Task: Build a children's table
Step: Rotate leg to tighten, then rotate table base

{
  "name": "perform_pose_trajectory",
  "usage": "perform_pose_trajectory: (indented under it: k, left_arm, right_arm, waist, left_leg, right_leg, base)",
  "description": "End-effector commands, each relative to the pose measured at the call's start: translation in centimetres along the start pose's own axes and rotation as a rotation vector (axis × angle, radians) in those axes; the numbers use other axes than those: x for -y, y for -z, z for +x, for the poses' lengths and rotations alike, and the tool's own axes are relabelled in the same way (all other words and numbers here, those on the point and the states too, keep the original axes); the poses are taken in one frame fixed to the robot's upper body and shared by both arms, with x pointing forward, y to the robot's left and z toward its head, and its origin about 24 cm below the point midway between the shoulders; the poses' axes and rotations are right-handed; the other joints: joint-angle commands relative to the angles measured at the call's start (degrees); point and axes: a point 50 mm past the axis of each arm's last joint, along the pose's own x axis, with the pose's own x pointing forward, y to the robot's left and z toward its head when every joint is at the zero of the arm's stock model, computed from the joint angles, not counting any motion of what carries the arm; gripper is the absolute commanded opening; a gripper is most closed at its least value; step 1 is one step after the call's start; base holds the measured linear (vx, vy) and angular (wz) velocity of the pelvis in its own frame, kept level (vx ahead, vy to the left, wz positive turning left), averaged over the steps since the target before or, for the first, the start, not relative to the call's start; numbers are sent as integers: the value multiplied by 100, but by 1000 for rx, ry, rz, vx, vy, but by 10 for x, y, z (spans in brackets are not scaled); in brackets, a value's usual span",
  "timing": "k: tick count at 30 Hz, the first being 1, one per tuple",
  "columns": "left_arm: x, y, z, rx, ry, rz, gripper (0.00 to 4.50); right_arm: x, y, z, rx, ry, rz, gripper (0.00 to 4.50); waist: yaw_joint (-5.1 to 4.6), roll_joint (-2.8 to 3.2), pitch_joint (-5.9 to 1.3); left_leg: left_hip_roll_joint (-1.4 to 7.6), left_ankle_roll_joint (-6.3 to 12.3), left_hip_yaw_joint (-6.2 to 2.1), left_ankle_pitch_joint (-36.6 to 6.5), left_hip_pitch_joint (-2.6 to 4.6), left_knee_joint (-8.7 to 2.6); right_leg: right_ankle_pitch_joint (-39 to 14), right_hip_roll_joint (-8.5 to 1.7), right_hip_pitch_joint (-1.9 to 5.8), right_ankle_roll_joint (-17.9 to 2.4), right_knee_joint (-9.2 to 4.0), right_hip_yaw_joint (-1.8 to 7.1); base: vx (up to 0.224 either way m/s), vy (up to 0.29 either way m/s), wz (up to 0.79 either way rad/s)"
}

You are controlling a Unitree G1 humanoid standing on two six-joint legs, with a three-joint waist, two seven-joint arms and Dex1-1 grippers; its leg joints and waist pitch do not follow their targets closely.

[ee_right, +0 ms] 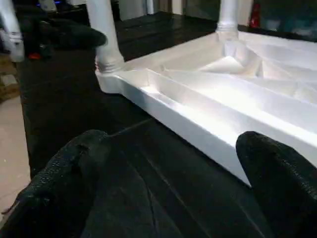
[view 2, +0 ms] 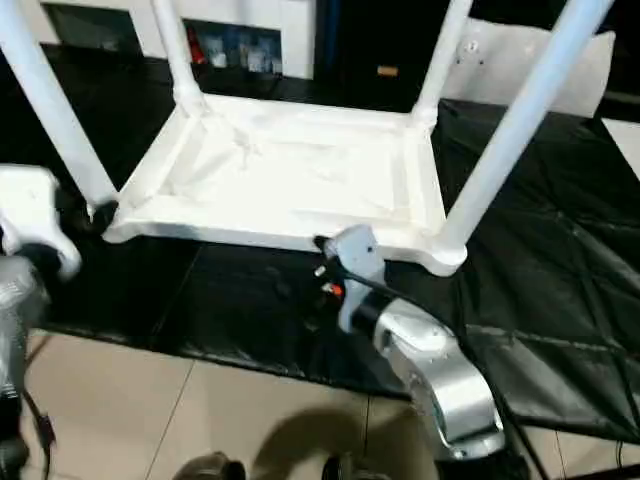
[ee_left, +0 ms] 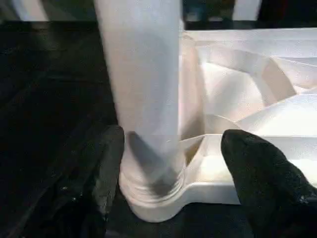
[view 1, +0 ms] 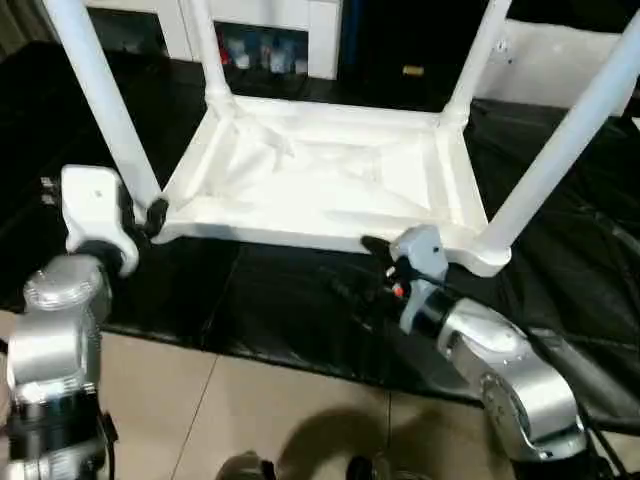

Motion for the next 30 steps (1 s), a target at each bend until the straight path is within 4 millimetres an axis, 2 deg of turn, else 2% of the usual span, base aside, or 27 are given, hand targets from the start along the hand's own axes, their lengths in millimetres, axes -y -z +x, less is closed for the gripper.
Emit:
perform_pose_trajectory:
  k: [1, 3, 4, 7, 9, 10, 12, 13, 14, 15, 16, 17, 19, 20, 23, 24, 25, 26, 27, 28, 29, 30]
  left_arm:
    - [-12, -1, 7, -9, -27, 14, 381]
    - [-17, -3, 11, -4, -46, 16, 400]
    - [-20, -5, 14, 2, -41, 15, 420]
    - [-22, -8, 21, 19, -2, -12, 436]
    - [-21, -8, 24, 25, 42, -29, 436]
    - [-18, -8, 28, 40, 146, -60, 436]
    - [-15, -8, 30, 53, 207, -76, 436]
    - [-7, -3, 29, 65, 374, -74, 436]
    - [-7, -3, 29, 65, 374, -74, 436]
    - [-4, 0, 29, 64, 426, -62, 436]
    - [0, 3, 28, 60, 485, -70, 436]
    - [2, 5, 27, 55, 524, -80, 436]
    - [10, 6, 22, 49, 653, -96, 436]
    - [10, 6, 22, 49, 653, -96, 436]
    - [19, 8, 13, 33, 781, -102, 436]
    - [19, 8, 13, 33, 781, -102, 436]
    - [26, 11, 8, 13, 847, -94, 436]
    - [26, 11, 8, 13, 847, -94, 436]
    - [34, 14, 4, 5, 899, -82, 436]
    - [43, 17, 4, 9, 918, -71, 436]
    - [53, 19, 7, 18, 910, -54, 436]
    - [53, 19, 7, 19, 909, -53, 436]
  right_arm:
    - [0, -3, 4, -7, -13, -9, 450]
    - [-2, -4, 6, -5, -26, -11, 450]
    - [-3, -4, 8, -4, -35, -12, 450]
    - [-5, -4, 10, -5, -45, -5, 450]
    - [-6, -3, 12, -15, -48, -3, 450]
    - [-6, 0, 15, -40, -52, -2, 450]
    - [-7, 1, 16, -55, -55, 2, 450]
    - [-8, 7, 18, -98, -61, -1, 450]
    - [-8, 7, 18, -98, -61, -1, 450]
    - [-8, 9, 18, -113, -61, 1, 450]
    - [-7, 11, 18, -129, -55, -9, 450]
    - [-6, 14, 17, -147, -40, -9, 450]
    - [0, 20, 15, -186, 11, -13, 450]
    - [0, 20, 15, -186, 11, -13, 450]
    - [9, 27, 11, -235, 103, -12, 450]
    - [9, 27, 11, -235, 103, -12, 450]
    - [17, 31, 8, -261, 168, -10, 450]
    - [17, 31, 8, -261, 168, -10, 450]
    - [27, 35, 5, -290, 250, -21, 450]
    - [36, 39, 2, -315, 320, -36, 450]
    - [45, 41, -1, -334, 380, -47, 450]
    - [46, 41, -1, -335, 385, -48, 450]
  waist:
    - [12, 125, -322]
    - [7, 121, -331]
    - [3, 96, -354]
    - [12, 99, -363]
    - [10, 109, -363]
    - [4, 78, -368]
    - [8, 79, -365]
    - [8, 30, -357]
    - [6, 42, -354]
    - [17, 64, -361]
    - [23, 29, -367]
    - [37, 34, -371]
    - [80, 49, -383]
    - [88, 46, -382]
    - [101, 70, -372]
    - [87, 54, -363]
    - [93, 45, -357]
    - [89, 44, -355]
    - [86, -12, -364]
    - [84, -37, -359]
    - [95, -14, -351]
    - [89, -49, -359]
  left_leg:
    - [581, 360, -251, -637, 6, -542]
    - [611, 340, -260, -560, 7, -546]
    - [605, 372, -254, -431, 9, -535]
    - [604, 444, -246, -219, 17, -533]
    - [619, 430, -243, -222, 16, -536]
    - [615, 424, -234, -226, 26, -546]
    - [633, 354, -231, -282, 27, -555]
    - [617, 352, -221, -298, 25, -570]
    - [608, 347, -214, -307, 21, -581]
    - [627, 291, -202, -336, 57, -586]
    - [644, 259, -184, -301, 83, -589]
    - [642, 259, -178, -238, 78, -585]
    - [659, 260, -157, -77, 82, -593]
    - [663, 245, -152, -87, 91, -596]
    - [668, 115, -141, -326, 81, -624]
    - [674, 59, -142, -355, 60, -640]
    - [672, 12, -123, -437, 92, -640]
    - [663, -5, -117, -465, 59, -646]
    - [657, 15, -101, -468, 75, -644]
    - [654, 31, -89, -393, 55, -646]
    - [666, 10, -90, -393, 65, -650]
    - [654, 12, -56, -355, 76, -633]
  right_leg:
    - [-902, -729, 318, -985, -444, 539]
    - [-712, -737, 317, -1012, -424, 540]
    - [-498, -735, 321, -1057, -402, 542]
    - [-192, -746, 311, -1162, -367, 540]
    - [-107, -759, 309, -1204, -356, 541]
    - [-117, -760, 311, -1218, -364, 545]
    - [-168, -782, 318, -1245, -357, 554]
    - [-288, -792, 322, -1220, -382, 563]
    - [-358, -785, 325, -1190, -394, 565]
    - [-428, -792, 295, -1161, -399, 574]
    - [-350, -791, 281, -1193, -392, 583]
    - [-263, -795, 287, -1210, -369, 582]
    - [-89, -798, 278, -1258, -331, 576]
    - [-97, -801, 269, -1262, -335, 577]
    - [-310, -807, 276, -1263, -346, 583]
    - [-330, -811, 288, -1279, -341, 587]
    - [-437, -810, 264, -1263, -360, 602]
    - [-509, -811, 290, -1255, -364, 603]
    - [-557, -808, 289, -1228, -383, 607]
    - [-634, -821, 299, -1219, -387, 611]
    - [-726, -823, 284, -1202, -392, 613]
    - [-825, -817, 286, -1186, -415, 611]
  base:
    - [0, 0, 0]
    - [0, 0, 0]
    - [0, 0, 0]
    - [0, 0, 0]
    - [0, 0, 0]
    - [0, 0, 0]
    - [0, 0, 0]
    - [0, 0, 0]
    - [0, 0, 0]
    - [0, 0, 0]
    - [0, 0, 0]
    - [0, 0, 0]
    - [0, 0, 0]
    - [0, 0, 0]
    - [0, 0, 0]
    - [0, 0, 0]
    - [0, 0, 0]
    - [0, 0, 0]
    - [0, 0, 0]
    - [0, 0, 0]
    - [0, 0, 0]
    - [0, 0, 0]
